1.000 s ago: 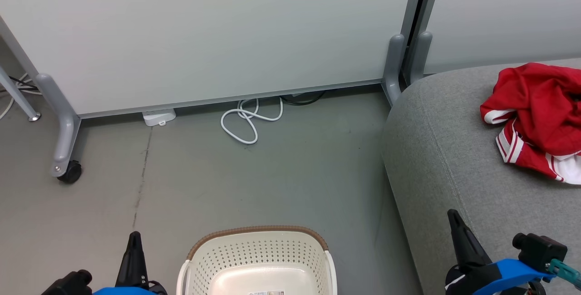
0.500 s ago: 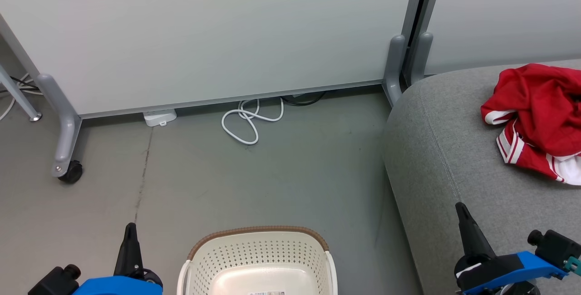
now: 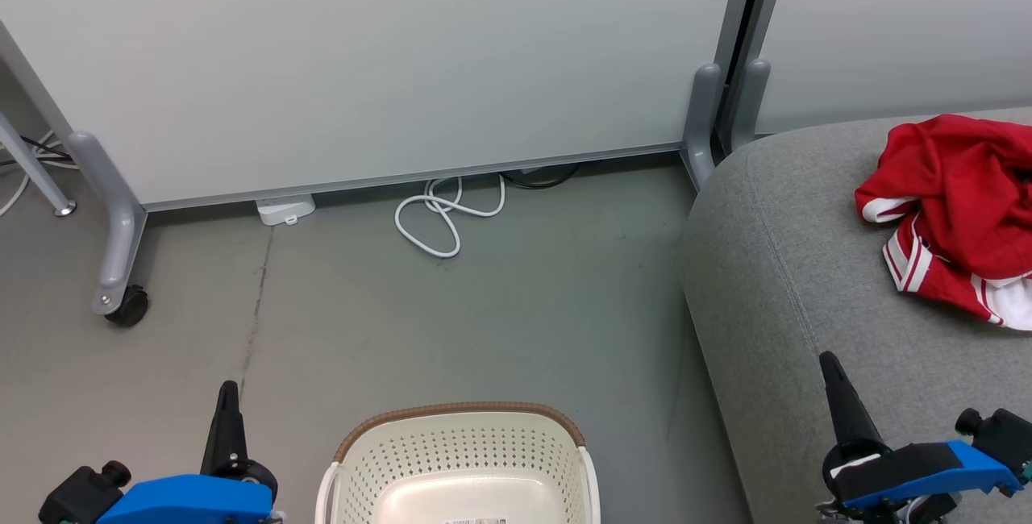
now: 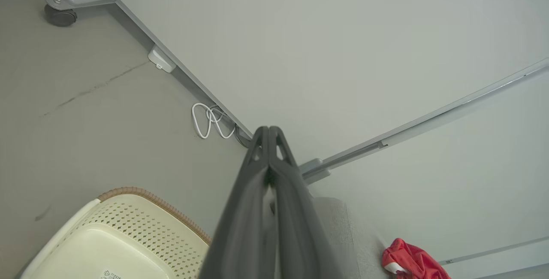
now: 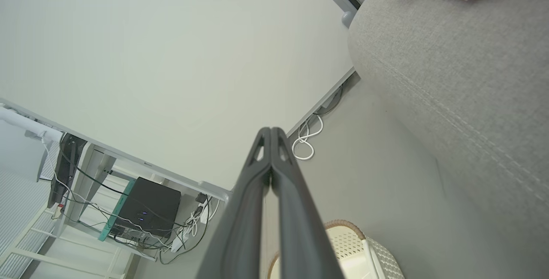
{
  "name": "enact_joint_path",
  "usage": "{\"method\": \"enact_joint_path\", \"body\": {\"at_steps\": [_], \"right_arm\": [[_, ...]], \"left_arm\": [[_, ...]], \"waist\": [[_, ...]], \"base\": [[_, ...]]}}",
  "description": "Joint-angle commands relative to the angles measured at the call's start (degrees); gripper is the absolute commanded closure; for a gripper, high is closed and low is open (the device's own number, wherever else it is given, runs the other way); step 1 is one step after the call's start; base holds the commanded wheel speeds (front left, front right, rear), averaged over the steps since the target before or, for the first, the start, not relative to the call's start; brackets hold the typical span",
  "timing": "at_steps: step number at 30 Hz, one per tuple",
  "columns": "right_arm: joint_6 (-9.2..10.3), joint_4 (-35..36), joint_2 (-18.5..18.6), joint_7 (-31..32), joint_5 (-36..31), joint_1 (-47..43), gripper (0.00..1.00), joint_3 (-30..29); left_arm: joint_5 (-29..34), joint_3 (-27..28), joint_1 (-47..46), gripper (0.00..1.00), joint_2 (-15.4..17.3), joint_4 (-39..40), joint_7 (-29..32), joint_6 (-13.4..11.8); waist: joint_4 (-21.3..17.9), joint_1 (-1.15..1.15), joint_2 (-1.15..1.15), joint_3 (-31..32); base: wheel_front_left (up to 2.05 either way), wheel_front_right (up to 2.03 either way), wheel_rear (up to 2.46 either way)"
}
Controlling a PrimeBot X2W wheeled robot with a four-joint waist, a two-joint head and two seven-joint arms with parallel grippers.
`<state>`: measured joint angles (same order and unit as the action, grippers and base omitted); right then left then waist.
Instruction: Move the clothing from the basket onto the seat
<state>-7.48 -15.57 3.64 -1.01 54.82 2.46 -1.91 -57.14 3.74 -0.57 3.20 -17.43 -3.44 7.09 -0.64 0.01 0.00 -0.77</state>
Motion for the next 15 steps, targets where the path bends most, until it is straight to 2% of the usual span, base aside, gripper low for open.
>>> {"method": "enact_joint_path", "body": {"at_steps": [1,15], "right_arm": [[-0.02,0.8,-0.1,0.3,1.6,1.7,1.00,-0.3],[-0.02,1.1,-0.2,2.0,10.3,2.3,1.00,-1.4]], "left_arm": [[-1.5,0.5,-1.7,1.00,0.1,0.9,0.4,0.3],[-9.6,1.0,-2.8,1.00,0.0,1.5,2.8,0.4]], "waist": [[0.0,0.00,0.00,0.0],[0.1,-0.01,0.00,0.1]], "base": [[0.00,0.00,0.00],[0.00,0.00,0.00]]}}
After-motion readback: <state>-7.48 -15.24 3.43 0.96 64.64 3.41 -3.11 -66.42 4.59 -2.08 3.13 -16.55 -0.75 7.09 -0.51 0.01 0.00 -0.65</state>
